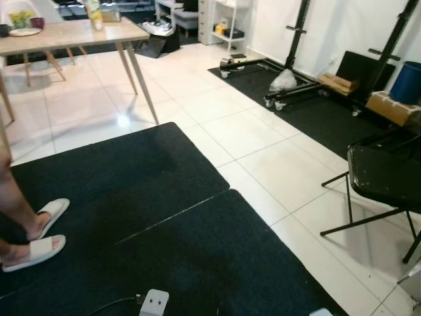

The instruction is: Restocking fridge

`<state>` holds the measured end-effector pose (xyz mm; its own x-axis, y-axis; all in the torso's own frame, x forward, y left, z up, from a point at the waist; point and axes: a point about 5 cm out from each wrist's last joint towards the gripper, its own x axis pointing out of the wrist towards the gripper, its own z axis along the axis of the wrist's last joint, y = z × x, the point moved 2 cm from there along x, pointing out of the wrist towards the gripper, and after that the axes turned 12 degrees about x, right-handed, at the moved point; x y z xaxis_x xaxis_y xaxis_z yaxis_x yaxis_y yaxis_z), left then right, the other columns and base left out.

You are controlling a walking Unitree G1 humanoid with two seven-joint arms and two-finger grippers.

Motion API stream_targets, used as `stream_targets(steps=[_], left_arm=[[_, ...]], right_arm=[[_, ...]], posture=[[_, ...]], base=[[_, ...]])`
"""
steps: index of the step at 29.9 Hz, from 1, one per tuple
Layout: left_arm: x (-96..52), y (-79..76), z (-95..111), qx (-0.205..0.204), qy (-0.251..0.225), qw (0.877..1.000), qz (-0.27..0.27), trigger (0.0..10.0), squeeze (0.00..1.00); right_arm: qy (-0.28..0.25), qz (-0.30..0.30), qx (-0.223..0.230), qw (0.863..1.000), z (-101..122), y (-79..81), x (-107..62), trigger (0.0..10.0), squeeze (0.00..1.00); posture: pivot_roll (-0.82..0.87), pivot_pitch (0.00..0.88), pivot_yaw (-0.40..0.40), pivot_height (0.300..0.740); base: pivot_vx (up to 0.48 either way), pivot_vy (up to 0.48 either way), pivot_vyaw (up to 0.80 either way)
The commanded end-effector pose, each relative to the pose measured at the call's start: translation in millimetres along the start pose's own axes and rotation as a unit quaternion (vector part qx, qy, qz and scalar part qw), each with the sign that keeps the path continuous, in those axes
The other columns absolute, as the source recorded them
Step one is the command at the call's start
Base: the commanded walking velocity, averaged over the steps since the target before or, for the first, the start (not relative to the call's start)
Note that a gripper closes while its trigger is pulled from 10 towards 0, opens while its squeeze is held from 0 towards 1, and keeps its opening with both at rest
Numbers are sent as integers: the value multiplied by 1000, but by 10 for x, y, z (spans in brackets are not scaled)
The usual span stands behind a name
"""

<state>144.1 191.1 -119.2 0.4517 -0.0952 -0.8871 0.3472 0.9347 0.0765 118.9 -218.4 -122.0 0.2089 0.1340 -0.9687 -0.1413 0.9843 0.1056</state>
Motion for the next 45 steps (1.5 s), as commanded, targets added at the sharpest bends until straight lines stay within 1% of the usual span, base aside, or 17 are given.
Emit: stream_targets(steps=[1, 27, 45], left_arm=[[-2, -44, -47, 4, 9, 1000, -8, 10000, 0], [-6, -46, -67, 2, 10, 1000, -7, 10000, 0], [-5, -53, -63, 2, 9, 1000, -8, 10000, 0]], right_arm=[[-3, -5, 4, 1000, 18, -48, -17, 10000, 0], [-3, -4, 7, 1000, -3, -38, -13, 10000, 0], [-2, -7, 5, 1000, 10, -17, -3, 10000, 0]], posture=[[-17, 0, -38, 740], [-16, 0, -36, 740], [-11, 0, -39, 740]], base=[[360, 0, 0], [368, 0, 0], [473, 0, 0]])
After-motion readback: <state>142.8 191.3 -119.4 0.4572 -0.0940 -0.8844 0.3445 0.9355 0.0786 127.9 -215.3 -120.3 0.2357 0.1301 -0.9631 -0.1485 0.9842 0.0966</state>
